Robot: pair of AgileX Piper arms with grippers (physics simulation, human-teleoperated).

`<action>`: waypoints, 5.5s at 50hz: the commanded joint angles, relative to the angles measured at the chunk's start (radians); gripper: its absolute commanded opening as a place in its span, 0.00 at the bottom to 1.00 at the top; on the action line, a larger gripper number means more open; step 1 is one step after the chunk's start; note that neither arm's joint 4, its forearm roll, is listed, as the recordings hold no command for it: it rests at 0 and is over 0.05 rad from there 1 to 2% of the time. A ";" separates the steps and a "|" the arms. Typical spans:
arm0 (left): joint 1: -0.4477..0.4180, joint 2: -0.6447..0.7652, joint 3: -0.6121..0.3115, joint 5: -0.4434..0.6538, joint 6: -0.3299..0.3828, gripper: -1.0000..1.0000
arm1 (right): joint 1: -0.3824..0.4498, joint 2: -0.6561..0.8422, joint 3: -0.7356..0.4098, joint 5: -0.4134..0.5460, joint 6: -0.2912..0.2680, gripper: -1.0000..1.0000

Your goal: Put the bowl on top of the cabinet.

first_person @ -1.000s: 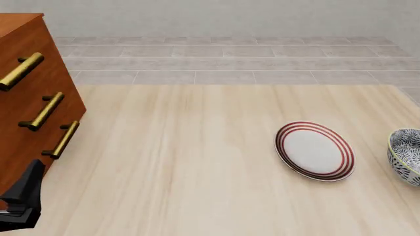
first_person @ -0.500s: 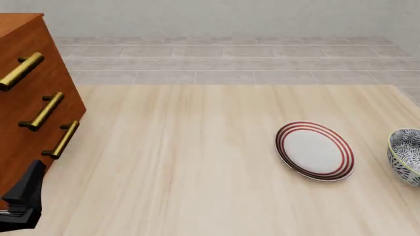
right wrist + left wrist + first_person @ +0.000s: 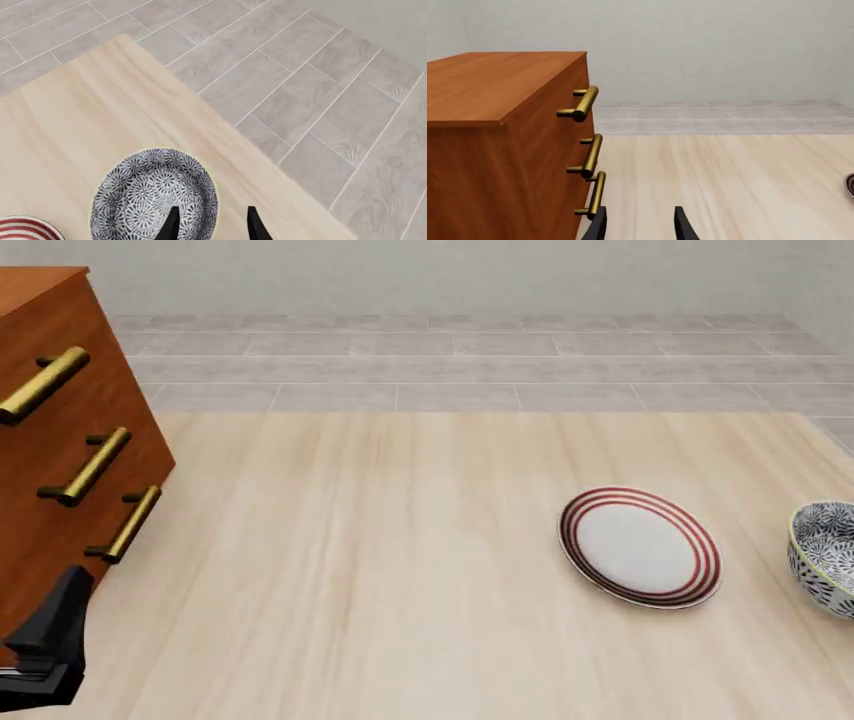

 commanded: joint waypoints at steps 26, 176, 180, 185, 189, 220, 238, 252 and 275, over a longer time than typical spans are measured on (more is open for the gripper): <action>-0.001 0.004 0.000 -0.004 -0.002 1.00 | -0.036 0.283 0.021 -0.192 -0.021 1.00; -0.003 0.003 0.000 -0.008 -0.008 1.00 | 0.504 -0.118 -0.212 0.172 0.035 0.00; -0.003 0.004 0.000 -0.009 -0.009 1.00 | 0.545 -0.110 -0.224 0.170 0.039 0.00; -0.002 0.002 0.000 -0.008 -0.009 1.00 | 0.589 -0.096 -0.244 0.172 0.037 0.00; -0.003 0.001 0.000 -0.006 -0.010 1.00 | 0.631 -0.085 -0.254 0.169 0.039 0.00; -0.001 0.000 0.001 -0.007 -0.013 1.00 | 0.959 0.066 -0.342 0.085 0.093 0.00; 0.003 0.000 0.001 -0.006 -0.014 1.00 | 1.088 0.078 -0.381 0.091 0.095 0.00; 0.004 0.000 0.000 -0.007 -0.013 1.00 | 1.187 0.120 -0.442 0.094 0.067 0.00; 0.003 0.000 -0.001 -0.007 -0.015 1.00 | 1.324 0.199 -0.520 0.060 0.082 0.00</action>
